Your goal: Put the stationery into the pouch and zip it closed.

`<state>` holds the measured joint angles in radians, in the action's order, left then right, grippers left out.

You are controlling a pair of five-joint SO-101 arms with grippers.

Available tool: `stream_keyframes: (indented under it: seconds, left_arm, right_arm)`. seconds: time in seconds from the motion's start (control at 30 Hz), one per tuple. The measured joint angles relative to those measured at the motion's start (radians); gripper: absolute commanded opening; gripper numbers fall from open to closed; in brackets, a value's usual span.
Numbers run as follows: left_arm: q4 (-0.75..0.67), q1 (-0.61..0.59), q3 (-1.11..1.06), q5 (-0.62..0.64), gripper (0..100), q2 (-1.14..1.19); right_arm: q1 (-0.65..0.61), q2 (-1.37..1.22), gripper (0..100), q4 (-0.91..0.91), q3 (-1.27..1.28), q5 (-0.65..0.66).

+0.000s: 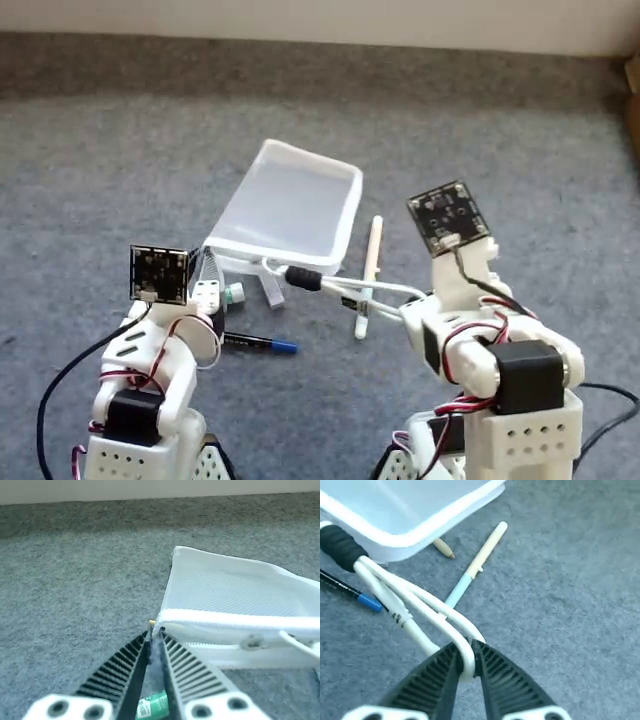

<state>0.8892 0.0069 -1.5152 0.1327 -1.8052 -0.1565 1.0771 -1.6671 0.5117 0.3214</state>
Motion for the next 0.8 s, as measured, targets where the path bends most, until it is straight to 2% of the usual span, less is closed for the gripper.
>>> stream_keyframes:
  seconds: [0.23,0.57,0.8]
  left_arm:
    - [0.000,0.000,0.000,0.000,1,0.000]
    - [0.006,0.000,0.003,0.002,1,0.000]
    - [0.071,0.000,0.037,0.002,1,-0.002]
  right_arm:
    - [0.146,0.000,0.5,-0.002,0.000,0.026]
    - [0.466,0.005,0.5,0.114,0.000,0.029]
    - [0.522,0.005,0.5,0.126,0.000,0.029]
